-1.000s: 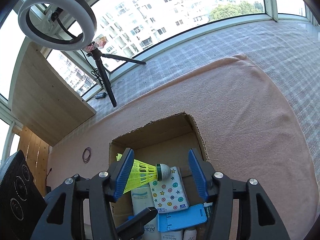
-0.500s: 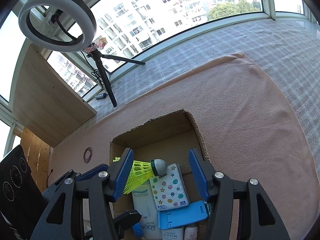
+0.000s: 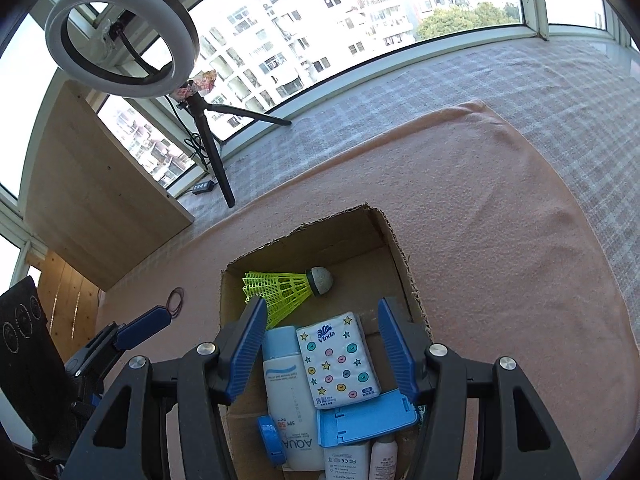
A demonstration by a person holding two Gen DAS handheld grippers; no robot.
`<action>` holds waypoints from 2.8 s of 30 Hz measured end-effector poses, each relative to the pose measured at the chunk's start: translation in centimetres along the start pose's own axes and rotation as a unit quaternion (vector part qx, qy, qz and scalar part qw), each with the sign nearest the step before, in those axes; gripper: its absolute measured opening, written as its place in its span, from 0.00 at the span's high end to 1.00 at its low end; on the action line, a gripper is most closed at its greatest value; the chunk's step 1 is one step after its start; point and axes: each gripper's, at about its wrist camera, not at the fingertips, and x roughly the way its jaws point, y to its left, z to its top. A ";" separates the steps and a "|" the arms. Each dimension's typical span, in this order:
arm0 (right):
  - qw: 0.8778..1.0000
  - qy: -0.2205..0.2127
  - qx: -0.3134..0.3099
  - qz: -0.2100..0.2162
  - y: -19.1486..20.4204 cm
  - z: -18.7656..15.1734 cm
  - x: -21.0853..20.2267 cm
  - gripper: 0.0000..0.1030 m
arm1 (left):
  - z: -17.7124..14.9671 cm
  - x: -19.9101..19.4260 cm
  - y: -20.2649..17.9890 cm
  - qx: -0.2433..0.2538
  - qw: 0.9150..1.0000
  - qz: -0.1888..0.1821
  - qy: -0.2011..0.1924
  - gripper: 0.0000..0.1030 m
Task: Organize objects
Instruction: 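Withdraw both tools and move the left tool to the rubber band, then close the left tool on the dark rubber band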
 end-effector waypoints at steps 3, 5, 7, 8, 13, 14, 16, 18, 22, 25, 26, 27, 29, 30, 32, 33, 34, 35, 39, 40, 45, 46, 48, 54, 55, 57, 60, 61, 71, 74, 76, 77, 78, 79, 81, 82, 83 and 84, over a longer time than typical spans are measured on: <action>1.000 -0.003 -0.013 -0.001 1.0 -0.4 -0.4 0.48 | -0.3 -1.0 1.3 -0.004 1.000 0.016 -0.004 0.17; 1.000 -0.006 -0.023 -0.003 1.8 -0.8 -0.6 0.48 | -0.4 -1.7 2.5 -0.010 1.000 0.027 -0.005 0.17; 0.999 -0.011 -0.030 -0.003 2.5 -1.2 -1.0 0.48 | -0.7 -2.5 3.8 -0.019 0.999 0.037 -0.006 0.17; 0.999 -0.012 -0.033 -0.002 2.9 -1.4 -1.1 0.48 | -0.8 -2.8 4.6 -0.024 0.999 0.043 -0.005 0.17; 0.999 -0.016 -0.044 0.004 4.8 -2.7 -1.7 0.48 | -2.2 -4.1 8.4 -0.050 0.996 0.072 0.001 0.17; 0.999 -0.015 -0.046 0.006 5.2 -3.0 -1.8 0.48 | -2.6 -4.4 9.1 -0.057 0.995 0.078 0.003 0.17; 0.999 -0.014 -0.051 0.009 5.9 -3.6 -1.9 0.48 | -3.3 -5.0 10.9 -0.071 0.993 0.090 0.005 0.17; 0.998 -0.012 -0.055 0.012 6.6 -4.3 -2.0 0.48 | -3.9 -5.5 12.7 -0.085 0.991 0.104 0.008 0.17; 0.998 -0.010 -0.065 0.016 8.0 -5.7 -2.3 0.48 | -5.1 -6.1 16.4 -0.114 0.984 0.135 0.017 0.17; 0.997 -0.006 -0.079 0.013 9.0 -6.8 -2.4 0.48 | -5.8 -6.2 18.9 -0.137 0.979 0.149 0.025 0.17; 0.997 -0.005 -0.082 0.012 9.3 -7.2 -2.4 0.48 | -5.9 -6.1 19.6 -0.143 0.978 0.152 0.027 0.17; 0.996 -0.004 -0.085 0.011 9.5 -7.6 -2.5 0.48 | -6.0 -6.0 20.1 -0.147 0.976 0.155 0.029 0.17; 0.996 -0.003 -0.090 0.007 9.9 -8.4 -2.7 0.48 | -6.1 -5.7 20.9 -0.153 0.975 0.158 0.034 0.17; 0.996 -0.003 -0.092 0.004 10.0 -8.8 -2.8 0.48 | -6.1 -5.5 21.2 -0.154 0.974 0.159 0.035 0.17; 0.995 -0.003 -0.096 -0.002 10.2 -9.7 -3.0 0.48 | -5.9 -4.6 21.7 -0.157 0.974 0.159 0.042 0.17; 0.995 -0.003 -0.097 -0.005 10.2 -10.1 -3.1 0.48 | -5.9 -4.1 21.9 -0.160 0.973 0.158 0.046 0.17; 0.995 -0.002 -0.097 -0.008 10.2 -10.5 -3.2 0.48 | -5.8 -3.7 22.1 -0.162 0.973 0.156 0.049 0.17; 0.995 0.000 -0.097 -0.010 10.1 -10.9 -3.3 0.48 | -5.7 -3.1 22.3 -0.165 0.972 0.157 0.052 0.17; 0.994 -0.001 -0.102 -0.025 10.0 -12.2 -3.8 0.48 | -5.3 -1.5 22.9 -0.173 0.970 0.161 0.059 0.17; 0.994 -0.002 -0.102 -0.031 9.9 -12.4 -4.0 0.48 | -5.1 -1.0 22.9 -0.172 0.969 0.165 0.060 0.17; 0.995 -0.006 -0.087 -0.048 8.6 -12.9 -4.8 0.48 | -4.0 1.2 22.6 -0.154 0.969 0.181 0.072 0.17; 0.995 -0.008 -0.081 -0.050 8.2 -12.9 -5.0 0.48 | -3.8 1.7 22.6 -0.153 0.968 0.182 0.076 0.17; 0.996 -0.010 -0.071 -0.053 7.5 -13.0 -5.3 0.48 | -3.6 2.4 22.8 -0.155 0.966 0.187 0.084 0.17; 0.997 -0.015 -0.051 -0.060 6.0 -13.0 -6.0 0.47 | -3.6 4.0 23.9 -0.170 0.960 0.195 0.104 0.17; 0.997 -0.016 -0.049 -0.061 5.9 -13.0 -6.0 0.47 | -3.6 4.3 24.0 -0.170 0.959 0.197 0.108 0.17; 0.997 -0.015 -0.046 -0.062 5.6 -13.0 -6.0 0.47 | -3.6 4.7 24.2 -0.169 0.958 0.202 0.115 0.17; 0.997 -0.014 -0.043 -0.062 5.4 -13.0 -5.8 0.47 | -3.5 5.2 23.8 -0.154 0.957 0.213 0.123 0.17; 0.997 -0.014 -0.043 -0.063 5.4 -13.0 -5.8 0.48 | -3.5 5.3 23.7 -0.148 0.957 0.216 0.127 0.17; 0.995 -0.018 -0.059 -0.077 6.1 -12.8 -5.5 0.47 | -3.3 4.9 22.8 -0.138 0.960 0.220 0.109 0.55; 0.995 -0.017 -0.059 -0.077 6.1 -12.7 -5.3 0.48 | -3.2 4.9 22.5 -0.139 0.961 0.216 0.105 0.68; 0.995 -0.017 -0.058 -0.077 6.0 -12.8 -5.3 0.47 | -3.1 4.9 22.4 -0.140 0.961 0.215 0.103 0.77; 0.995 -0.017 -0.058 -0.076 6.0 -12.8 -5.3 0.48 | -3.2 4.9 22.3 -0.141 0.962 0.212 0.103 0.83; 0.995 -0.017 -0.057 -0.076 5.9 -12.8 -5.3 0.47 | -3.1 4.9 22.3 -0.144 0.962 0.209 0.102 0.87; 0.995 -0.017 -0.057 -0.076 5.8 -12.8 -5.3 0.47 | -3.1 4.8 22.3 -0.146 0.962 0.207 0.102 0.90; 0.995 -0.017 -0.055 -0.076 5.7 -12.8 -5.3 0.48 | -3.1 4.7 22.9 -0.155 0.962 0.199 0.100 0.95; 0.996 -0.017 -0.054 -0.076 5.6 -12.8 -5.4 0.48 | -3.2 4.6 23.5 -0.161 0.962 0.194 0.099 0.95; 0.996 -0.018 -0.053 -0.075 5.6 -12.8 -5.4 0.48 | -3.3 4.3 24.2 -0.167 0.963 0.190 0.099 0.95; 0.996 -0.018 -0.053 -0.076 5.6 -12.7 -5.4 0.47 | -3.3 4.2 24.3 -0.170 0.962 0.188 0.099 0.95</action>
